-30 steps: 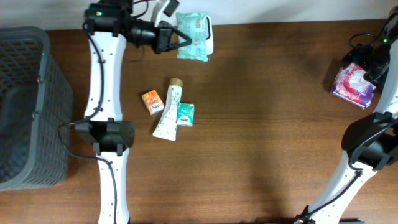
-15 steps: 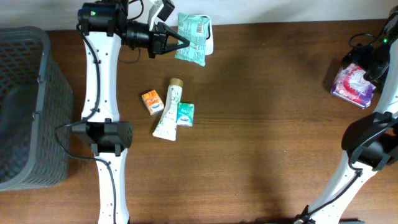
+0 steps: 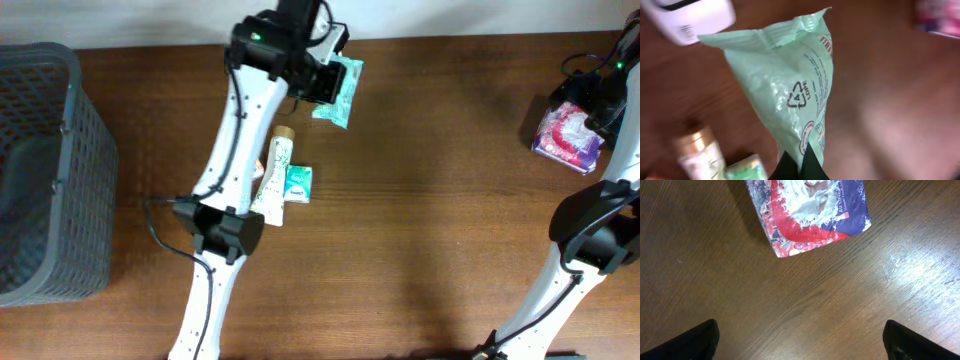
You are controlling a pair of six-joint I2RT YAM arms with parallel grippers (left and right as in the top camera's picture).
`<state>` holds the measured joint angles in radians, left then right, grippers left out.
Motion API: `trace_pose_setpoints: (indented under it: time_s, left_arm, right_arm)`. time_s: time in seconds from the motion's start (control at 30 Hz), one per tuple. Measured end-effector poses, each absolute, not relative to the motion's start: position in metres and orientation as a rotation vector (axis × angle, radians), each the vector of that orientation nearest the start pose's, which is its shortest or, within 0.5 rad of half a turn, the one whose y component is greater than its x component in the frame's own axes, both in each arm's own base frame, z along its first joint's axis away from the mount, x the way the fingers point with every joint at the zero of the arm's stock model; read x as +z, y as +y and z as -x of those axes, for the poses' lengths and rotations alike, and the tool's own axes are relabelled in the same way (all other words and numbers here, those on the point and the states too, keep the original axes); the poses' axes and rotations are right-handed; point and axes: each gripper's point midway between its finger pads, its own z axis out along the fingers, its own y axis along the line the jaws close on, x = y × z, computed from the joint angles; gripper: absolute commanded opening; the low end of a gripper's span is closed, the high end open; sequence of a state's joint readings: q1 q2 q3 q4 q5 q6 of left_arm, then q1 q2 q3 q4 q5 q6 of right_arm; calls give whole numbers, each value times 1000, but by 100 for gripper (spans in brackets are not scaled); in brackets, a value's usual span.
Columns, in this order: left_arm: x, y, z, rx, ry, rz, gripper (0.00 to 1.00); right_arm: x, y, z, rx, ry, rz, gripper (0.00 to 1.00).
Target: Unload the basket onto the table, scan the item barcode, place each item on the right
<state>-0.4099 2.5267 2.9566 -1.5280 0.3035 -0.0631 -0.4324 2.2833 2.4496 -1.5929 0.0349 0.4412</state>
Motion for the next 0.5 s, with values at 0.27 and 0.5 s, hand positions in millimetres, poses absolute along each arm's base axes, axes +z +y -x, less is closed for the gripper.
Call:
trace_pose_setpoints:
  time_s: [0.27,0.5]
  left_arm:
    - [69,-283,-466,375,2748,-561,2]
    - [42,-324,-428,319,2800,-711,31]
  right_arm:
    - [170,-198,-415,-51,2714,-1271,99]
    - [170,-198,-415,-51,2714,-1271,99]
